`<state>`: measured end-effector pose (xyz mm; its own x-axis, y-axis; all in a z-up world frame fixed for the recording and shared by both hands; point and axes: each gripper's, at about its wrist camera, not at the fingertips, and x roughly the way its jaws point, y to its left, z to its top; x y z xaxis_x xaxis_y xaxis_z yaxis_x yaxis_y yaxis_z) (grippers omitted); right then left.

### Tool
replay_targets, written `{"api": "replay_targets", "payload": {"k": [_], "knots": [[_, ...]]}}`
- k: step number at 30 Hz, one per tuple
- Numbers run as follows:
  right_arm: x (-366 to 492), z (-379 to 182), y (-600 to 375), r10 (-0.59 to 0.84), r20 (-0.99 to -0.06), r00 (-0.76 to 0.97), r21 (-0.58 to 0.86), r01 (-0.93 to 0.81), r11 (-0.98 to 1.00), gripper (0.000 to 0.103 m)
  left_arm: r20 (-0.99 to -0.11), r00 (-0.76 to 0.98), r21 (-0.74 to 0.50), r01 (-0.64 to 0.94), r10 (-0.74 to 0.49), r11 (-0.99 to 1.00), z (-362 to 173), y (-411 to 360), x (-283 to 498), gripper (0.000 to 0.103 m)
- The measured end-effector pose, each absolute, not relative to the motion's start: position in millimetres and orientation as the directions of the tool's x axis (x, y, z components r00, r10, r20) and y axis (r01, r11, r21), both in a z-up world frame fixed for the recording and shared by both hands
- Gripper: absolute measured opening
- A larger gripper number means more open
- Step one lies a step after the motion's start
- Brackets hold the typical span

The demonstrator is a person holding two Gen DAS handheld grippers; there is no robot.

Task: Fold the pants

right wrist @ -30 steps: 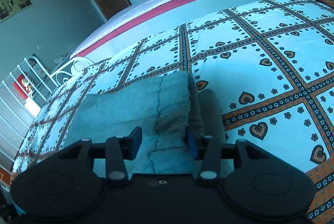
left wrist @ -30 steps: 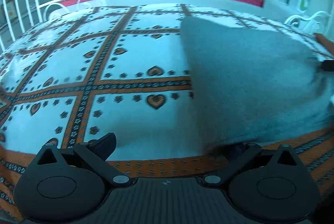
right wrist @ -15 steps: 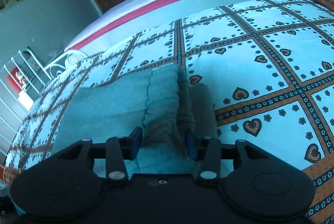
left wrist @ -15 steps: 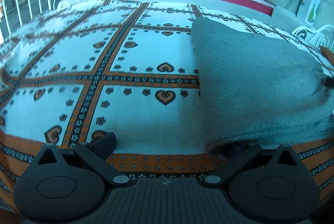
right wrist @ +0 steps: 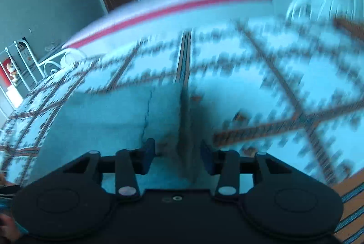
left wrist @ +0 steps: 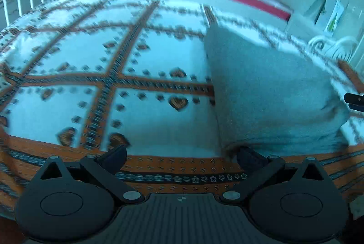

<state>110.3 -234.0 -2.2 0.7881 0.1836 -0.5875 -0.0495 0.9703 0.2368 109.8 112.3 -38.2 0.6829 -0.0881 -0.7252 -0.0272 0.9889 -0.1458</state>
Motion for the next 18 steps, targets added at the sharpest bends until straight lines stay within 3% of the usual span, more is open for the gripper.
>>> {"api": "replay_targets", "payload": {"k": [3, 6, 8, 10, 15, 17, 18], "knots": [[101, 12, -232, 0.237, -0.488, 0.84, 0.244, -0.129, 0.961, 0.036, -0.675, 0.736, -0.138, -0.064, -0.047, 0.988, -26, 123, 118, 0.102], [106, 15, -209, 0.294, -0.445, 0.846, 0.196, -0.228, 0.954, 0.036, -0.671, 0.74, -0.135, -0.059, -0.048, 0.989, -20, 126, 148, 0.103], [114, 12, -189, 0.285, -0.474, 0.833, 0.113, -0.264, 0.958, 0.034, -0.694, 0.715, -0.167, -0.051, -0.081, 0.985, -21, 129, 168, 0.103], [124, 9, -187, 0.202, -0.508, 0.838, 0.083, -0.186, 0.979, 0.037, -0.708, 0.699, -0.192, -0.048, -0.105, 0.98, -22, 134, 181, 0.103], [152, -22, -222, 0.253, -0.655, 0.712, 0.315, -0.047, 0.948, 0.049, -0.732, 0.664, -0.251, -0.048, -0.156, 0.967, -31, 140, 203, 0.103], [159, -40, -229, 0.301, -0.699, 0.649, 0.382, -0.018, 0.924, 0.061, -0.723, 0.674, -0.249, -0.052, -0.15, 0.967, -32, 138, 206, 0.103], [159, -47, -231, 0.323, -0.703, 0.633, 0.419, 0.002, 0.908, 0.062, -0.718, 0.681, -0.252, -0.057, -0.147, 0.966, -32, 137, 207, 0.103]]}}
